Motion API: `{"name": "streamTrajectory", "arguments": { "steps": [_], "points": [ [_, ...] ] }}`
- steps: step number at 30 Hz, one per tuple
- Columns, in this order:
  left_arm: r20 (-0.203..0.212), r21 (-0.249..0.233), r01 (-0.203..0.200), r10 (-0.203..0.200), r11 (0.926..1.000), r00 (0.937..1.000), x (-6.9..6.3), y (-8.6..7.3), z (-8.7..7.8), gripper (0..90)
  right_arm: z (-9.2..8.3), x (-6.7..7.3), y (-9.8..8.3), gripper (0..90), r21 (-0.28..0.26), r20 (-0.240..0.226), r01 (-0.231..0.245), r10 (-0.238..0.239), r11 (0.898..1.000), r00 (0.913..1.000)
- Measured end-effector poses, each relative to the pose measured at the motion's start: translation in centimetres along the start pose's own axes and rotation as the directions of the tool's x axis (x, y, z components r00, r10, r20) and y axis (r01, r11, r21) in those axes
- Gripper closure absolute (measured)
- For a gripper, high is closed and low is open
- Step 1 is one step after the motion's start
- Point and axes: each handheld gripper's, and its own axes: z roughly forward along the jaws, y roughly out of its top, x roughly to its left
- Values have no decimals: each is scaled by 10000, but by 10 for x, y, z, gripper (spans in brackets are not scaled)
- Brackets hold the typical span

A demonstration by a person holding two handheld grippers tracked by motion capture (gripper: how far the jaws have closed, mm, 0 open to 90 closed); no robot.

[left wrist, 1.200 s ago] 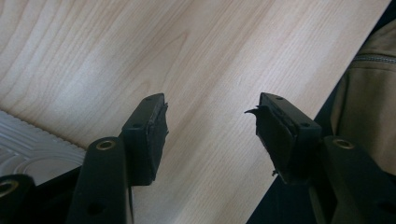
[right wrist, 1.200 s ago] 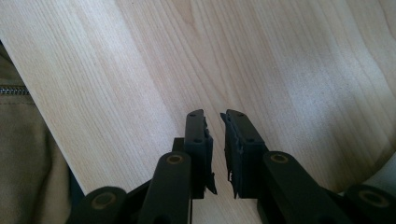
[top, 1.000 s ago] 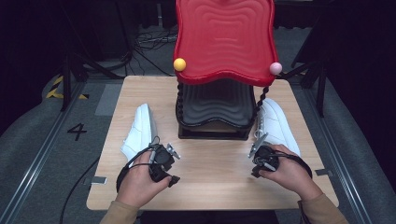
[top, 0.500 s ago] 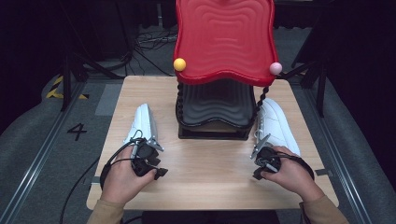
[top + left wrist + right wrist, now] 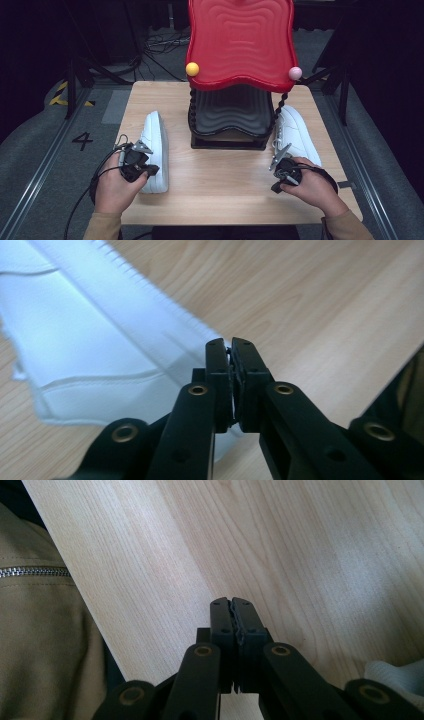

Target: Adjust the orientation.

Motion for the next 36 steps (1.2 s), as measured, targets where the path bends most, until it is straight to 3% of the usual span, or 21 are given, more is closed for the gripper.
{"name": "streamTrajectory", "arguments": {
  "steps": [3, 7, 9, 11, 13, 18, 24, 31, 36],
  "points": [
    [-123, -150, 353, -355, 9993, 9993, 7, -3, 1, 898, 1, 1, 1, 888, 2, 5, 59, -59, 10000, 10000],
    [-112, -23, 374, -374, 9993, 9992, 9, -4, 6, 900, 2, 1, 1, 888, 47, 22, 126, -126, 9999, 9999],
    [407, -100, 454, -450, 9989, 9982, 10, -5, 11, 900, 3, 4, 1, 888, 55, -124, -22, 23, 10000, 9999],
    [400, -142, 458, -452, 9989, 9982, 9, -4, 12, 900, 3, 3, 1, 888, 110, -65, 133, -132, 9999, 9999],
    [138, 3, 338, -338, 9994, 9993, 6, -2, 11, 900, 3, 4, 1, 888, 159, -90, 175, -174, 9997, 9998],
    [36, -17, 103, -103, 9999, 9999, -2, 2, 13, 900, 1, 5, 0, 888, 118, -36, 162, -161, 9998, 9999],
    [149, -8, -111, 111, 9999, 9998, -5, 7, 14, 900, 2, 8, -2, 889, 135, -114, -6, 8, 9999, 9999],
    [780, -141, -485, 494, 9987, 9957, -12, 22, 22, 900, -3, 11, -10, 887, 71, 183, -10, 8, 10000, 9998],
    [1227, 4, -1011, 1003, 9949, 9874, -21, 37, 34, 900, -11, 17, -20, 887, -54, 366, -38, 40, 10000, 9993]
  ]
}}
